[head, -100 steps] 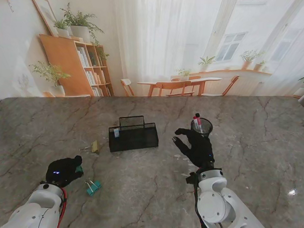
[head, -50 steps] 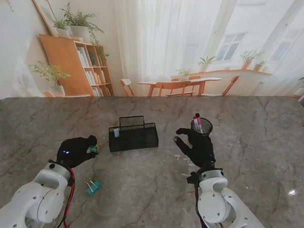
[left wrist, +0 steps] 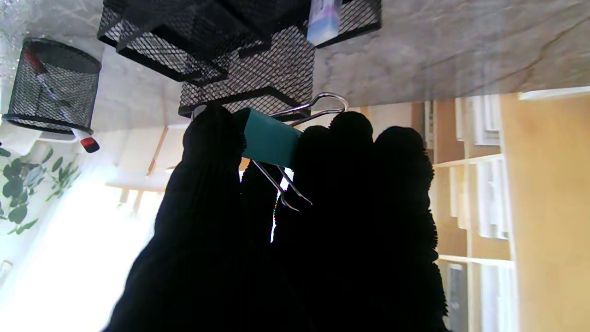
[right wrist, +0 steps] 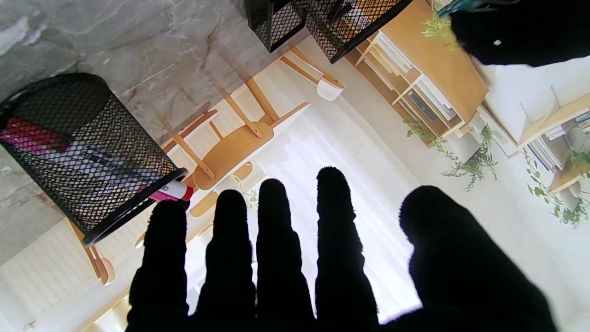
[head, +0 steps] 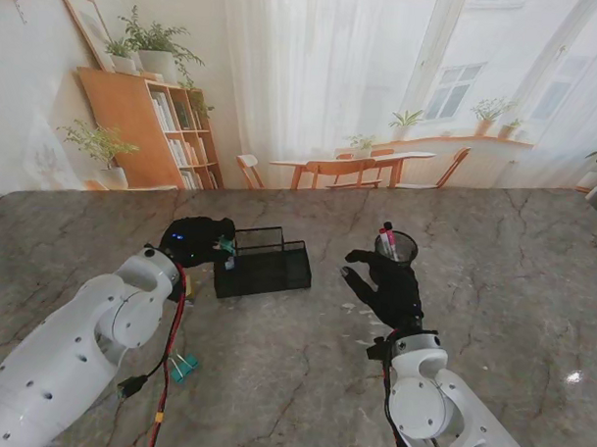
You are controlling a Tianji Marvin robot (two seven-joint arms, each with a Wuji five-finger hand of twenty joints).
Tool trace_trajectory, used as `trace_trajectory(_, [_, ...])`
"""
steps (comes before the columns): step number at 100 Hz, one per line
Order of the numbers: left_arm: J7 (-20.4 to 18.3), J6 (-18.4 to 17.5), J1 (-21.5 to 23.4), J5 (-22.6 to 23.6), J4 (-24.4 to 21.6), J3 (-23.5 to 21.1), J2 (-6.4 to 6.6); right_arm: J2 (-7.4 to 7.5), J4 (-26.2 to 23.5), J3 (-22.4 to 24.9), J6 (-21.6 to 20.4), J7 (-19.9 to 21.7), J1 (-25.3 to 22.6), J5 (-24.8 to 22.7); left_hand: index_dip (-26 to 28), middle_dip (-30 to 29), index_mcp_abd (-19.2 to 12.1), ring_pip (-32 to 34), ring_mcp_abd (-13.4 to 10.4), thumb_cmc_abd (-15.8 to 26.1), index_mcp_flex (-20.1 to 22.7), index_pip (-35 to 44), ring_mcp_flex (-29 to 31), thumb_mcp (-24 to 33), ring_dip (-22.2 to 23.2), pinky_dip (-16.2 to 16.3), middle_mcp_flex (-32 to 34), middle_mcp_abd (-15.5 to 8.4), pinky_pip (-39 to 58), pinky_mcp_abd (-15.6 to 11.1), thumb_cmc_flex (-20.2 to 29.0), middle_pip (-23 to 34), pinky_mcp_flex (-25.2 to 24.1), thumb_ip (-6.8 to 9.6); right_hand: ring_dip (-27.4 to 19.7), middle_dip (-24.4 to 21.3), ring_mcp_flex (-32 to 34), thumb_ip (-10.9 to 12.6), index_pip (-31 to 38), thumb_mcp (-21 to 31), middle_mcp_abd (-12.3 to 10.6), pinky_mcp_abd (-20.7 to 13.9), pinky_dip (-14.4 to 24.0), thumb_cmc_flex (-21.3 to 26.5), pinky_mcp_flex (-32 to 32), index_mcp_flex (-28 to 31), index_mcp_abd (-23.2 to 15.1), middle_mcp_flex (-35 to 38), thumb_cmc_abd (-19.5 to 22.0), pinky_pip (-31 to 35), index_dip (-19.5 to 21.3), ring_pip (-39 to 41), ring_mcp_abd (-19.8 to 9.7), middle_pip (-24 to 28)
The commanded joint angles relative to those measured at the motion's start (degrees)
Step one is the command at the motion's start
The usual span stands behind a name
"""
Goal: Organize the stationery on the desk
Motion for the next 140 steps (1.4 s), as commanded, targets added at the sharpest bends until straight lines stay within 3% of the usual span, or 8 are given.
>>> trace_trajectory(1, [-0.8, -0.6, -3.5, -1.1, 1.7, 1.1, -0.7, -0.22, 0.1, 0.1, -0.2, 0.5, -0.1, 0.3, 0.5, 1.1, -2.6, 1.2, -2.2, 1.9, 2.7, 5.7, -1.0, 6.6, 0.6, 1.9, 3.3, -6.1, 1.8, -5.6, 9.8, 2.3, -0.9, 3.1, 0.5, 0.9, 0.7, -0.2, 0.3, -1.6, 0.1, 0.1, 0.6, 0.1, -0.2, 1.2, 0.2, 0.1, 1.4, 1.0, 1.3, 0.1, 0.0, 0.9])
trace_trajectory(28, [-0.8, -2.9, -16.3, -5.3, 13.5, 11.7, -1.47, -0.29, 1.0, 0.1, 0.2, 0.4, 0.5, 0.5, 0.6, 1.1, -2.6, 1.2, -2.5, 2.3, 2.3, 5.8, -1.2, 6.2, 0.7, 1.9, 2.9, -6.2, 1.6, -6.0, 9.8, 2.7, -0.9, 3.02, 0.5, 0.9, 0.7, -0.2, 0.3, -1.6, 0.2, 0.2, 0.6, 0.0, -0.2, 1.2, 0.1, 0.2, 1.5, 1.0, 1.3, 0.1, 0.1, 0.9])
trace_trajectory(58, [0.3, -4.5, -22.8, -11.1, 20.3, 19.3, -3.18, -0.32, 1.8, -0.1, 0.9, 0.8, 1.2, 0.8, 1.0, 1.6, -2.6, 1.9, -2.8, 3.2, 2.0, 5.5, -1.5, 4.8, 1.3, 2.4, 2.1, -6.4, 2.4, -6.2, 9.7, 4.1, -1.3, 2.49, 0.5, 0.9, 0.7, -0.2, 0.3, -1.6, 0.3, 0.2, 0.6, 0.1, -0.3, 1.3, 0.2, 0.2, 1.6, 1.0, 1.3, 0.1, 0.1, 0.9])
trace_trajectory(71, [-0.4, -5.1, -23.6, -12.5, 20.7, 20.6, -3.42, -0.29, 2.0, -0.2, 0.9, 1.1, 1.4, 1.0, 1.9, 1.9, -1.6, 3.4, -2.7, 3.7, 2.4, 4.7, -1.1, 3.9, 2.3, 3.2, 1.9, -6.3, 4.1, -5.6, 9.8, 6.5, -1.3, 2.49, 0.5, 0.9, 0.7, -0.2, 0.3, -1.7, 0.2, 0.1, 0.6, 0.0, -0.3, 1.2, 0.2, 0.1, 1.6, 1.0, 1.2, 0.1, 0.1, 0.9])
trace_trajectory(102, [-3.8, -6.5, -24.6, -11.9, 20.1, 21.8, -2.65, -0.32, 2.0, -0.1, 1.0, 1.2, 1.5, 1.2, 2.5, 1.1, 0.5, 7.1, -3.2, 4.5, 5.0, 1.4, 0.9, 1.6, 4.0, 4.2, 2.3, -6.6, 8.6, -5.7, 8.9, 12.9, 0.2, 2.51, 0.5, 0.9, 0.7, -0.2, 0.3, -1.7, 0.3, 0.2, 0.6, 0.0, -0.3, 1.3, 0.2, 0.2, 1.6, 1.0, 1.2, 0.0, 0.0, 0.9])
trace_trajectory(127, [-6.5, -5.8, -25.7, -12.5, 20.3, 22.8, -2.37, -0.35, 1.7, 0.2, 1.5, 1.0, 1.2, 1.1, 1.9, -2.3, -1.1, 7.8, -3.3, 5.2, 5.1, -3.3, 0.4, 0.2, 4.6, 4.4, 0.5, -7.7, 9.9, -5.5, 5.0, 16.5, -0.8, 1.42, 0.5, 0.9, 0.7, -0.2, 0.2, -1.7, 0.3, 0.2, 0.6, 0.0, -0.3, 1.3, 0.2, 0.2, 1.6, 1.0, 1.2, 0.0, 0.1, 0.8])
trace_trajectory(140, [-8.6, -5.6, -25.7, -12.5, 19.5, 22.8, -1.94, -0.36, 1.6, 0.3, 1.6, 1.1, 1.1, 1.2, 2.9, -5.0, -3.5, 6.5, -2.8, 5.5, 3.9, -13.1, -1.4, 0.3, 4.8, 5.7, -1.3, -7.5, 9.1, -3.7, 3.3, 16.4, -4.4, 1.13, 0.5, 0.9, 0.8, -0.2, 0.3, -1.7, 0.3, 0.2, 0.7, 0.0, -0.3, 1.4, 0.2, 0.2, 1.7, 1.0, 1.2, 0.0, 0.1, 0.8])
